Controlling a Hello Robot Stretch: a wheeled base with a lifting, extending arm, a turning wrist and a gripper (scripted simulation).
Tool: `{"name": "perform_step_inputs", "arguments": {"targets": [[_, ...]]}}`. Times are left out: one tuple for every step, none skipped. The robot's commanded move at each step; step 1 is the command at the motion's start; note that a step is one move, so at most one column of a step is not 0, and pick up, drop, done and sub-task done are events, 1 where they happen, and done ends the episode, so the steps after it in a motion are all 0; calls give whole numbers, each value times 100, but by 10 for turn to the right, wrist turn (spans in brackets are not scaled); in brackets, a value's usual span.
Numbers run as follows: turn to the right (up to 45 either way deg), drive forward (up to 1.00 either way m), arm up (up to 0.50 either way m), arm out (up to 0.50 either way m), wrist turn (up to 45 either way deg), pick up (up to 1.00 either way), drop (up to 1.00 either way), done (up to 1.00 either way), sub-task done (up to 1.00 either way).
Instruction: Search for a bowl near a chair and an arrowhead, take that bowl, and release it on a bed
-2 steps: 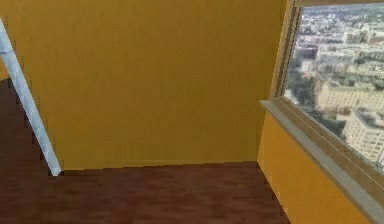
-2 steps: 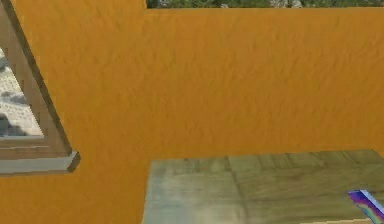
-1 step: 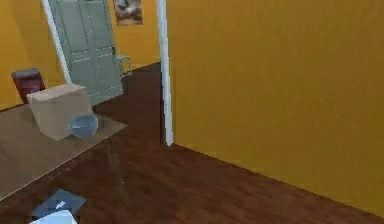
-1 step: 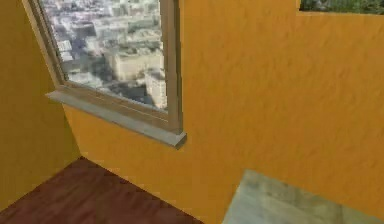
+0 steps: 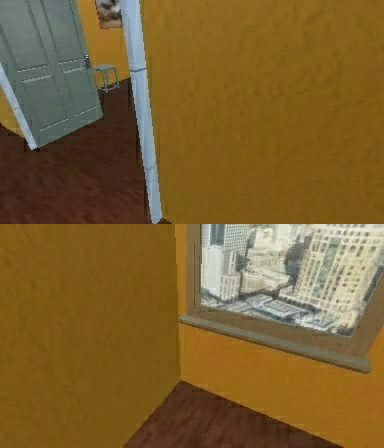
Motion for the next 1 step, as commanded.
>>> {"name": "perform_step_inputs", "arguments": {"targets": [[0,20,0,0,0,0,0,0,0]]}}
